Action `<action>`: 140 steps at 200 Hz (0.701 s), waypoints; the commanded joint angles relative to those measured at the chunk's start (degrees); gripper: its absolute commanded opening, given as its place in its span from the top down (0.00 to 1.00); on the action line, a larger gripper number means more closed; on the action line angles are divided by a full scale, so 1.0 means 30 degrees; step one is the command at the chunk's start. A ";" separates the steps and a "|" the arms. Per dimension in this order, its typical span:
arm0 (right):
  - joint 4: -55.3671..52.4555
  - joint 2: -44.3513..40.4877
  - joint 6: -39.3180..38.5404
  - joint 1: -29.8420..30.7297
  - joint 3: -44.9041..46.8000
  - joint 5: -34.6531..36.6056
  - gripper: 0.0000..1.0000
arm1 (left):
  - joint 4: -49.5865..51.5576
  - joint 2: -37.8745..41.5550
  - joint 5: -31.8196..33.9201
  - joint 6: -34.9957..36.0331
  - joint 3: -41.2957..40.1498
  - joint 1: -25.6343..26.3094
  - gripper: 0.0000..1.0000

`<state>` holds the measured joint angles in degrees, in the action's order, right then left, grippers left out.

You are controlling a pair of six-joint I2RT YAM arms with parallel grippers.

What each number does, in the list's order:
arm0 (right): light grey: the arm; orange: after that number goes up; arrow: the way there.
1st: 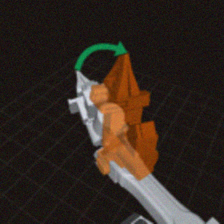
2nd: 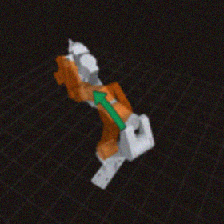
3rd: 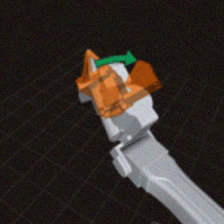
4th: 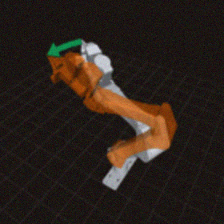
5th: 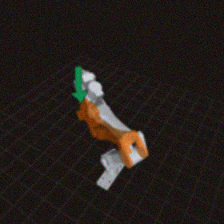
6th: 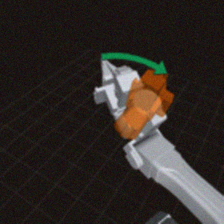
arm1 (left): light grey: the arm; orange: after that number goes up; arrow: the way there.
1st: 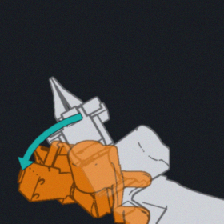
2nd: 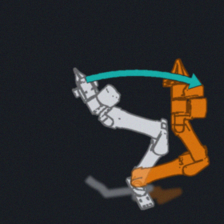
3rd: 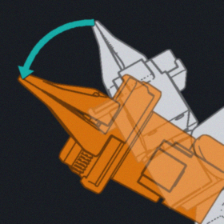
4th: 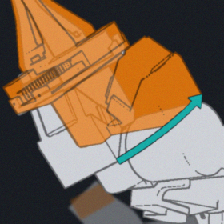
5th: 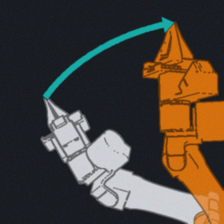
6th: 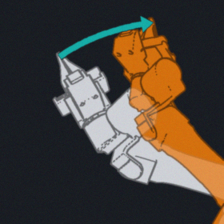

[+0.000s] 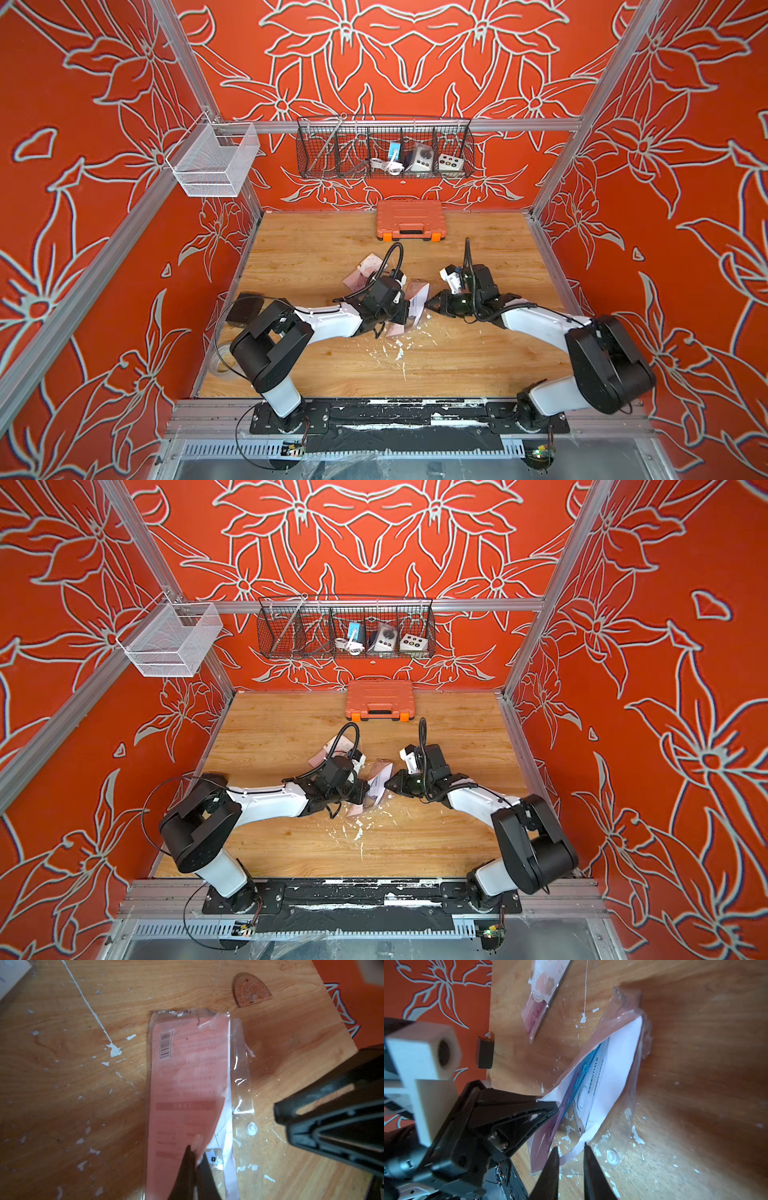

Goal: Open the ruler set and take out the ruler
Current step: Take out the ruler from the ruler set bag.

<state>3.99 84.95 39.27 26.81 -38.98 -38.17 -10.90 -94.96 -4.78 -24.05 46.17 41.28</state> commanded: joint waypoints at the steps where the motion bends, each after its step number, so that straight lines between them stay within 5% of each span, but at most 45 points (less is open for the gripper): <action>1: 0.0508 0.1061 -0.0783 0.0662 -0.0932 0.0592 0.78 | -0.0056 -0.0047 0.0156 0.0255 -0.0244 0.0181 1.00; 55: 0.1246 0.3536 -0.0261 0.0849 -0.1544 0.2206 0.76 | -0.1321 0.0420 -0.0279 0.0429 -0.0947 0.0274 1.00; 140: 0.5094 0.6103 0.1410 0.0855 -0.1428 -0.0033 0.78 | -0.3568 -0.0325 -0.1337 -0.0345 -0.1710 0.0274 1.00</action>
<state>13.93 101.36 40.27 29.34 -43.20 -35.88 -19.20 -94.67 -7.35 -24.38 41.93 41.74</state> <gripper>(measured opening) 0.232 0.047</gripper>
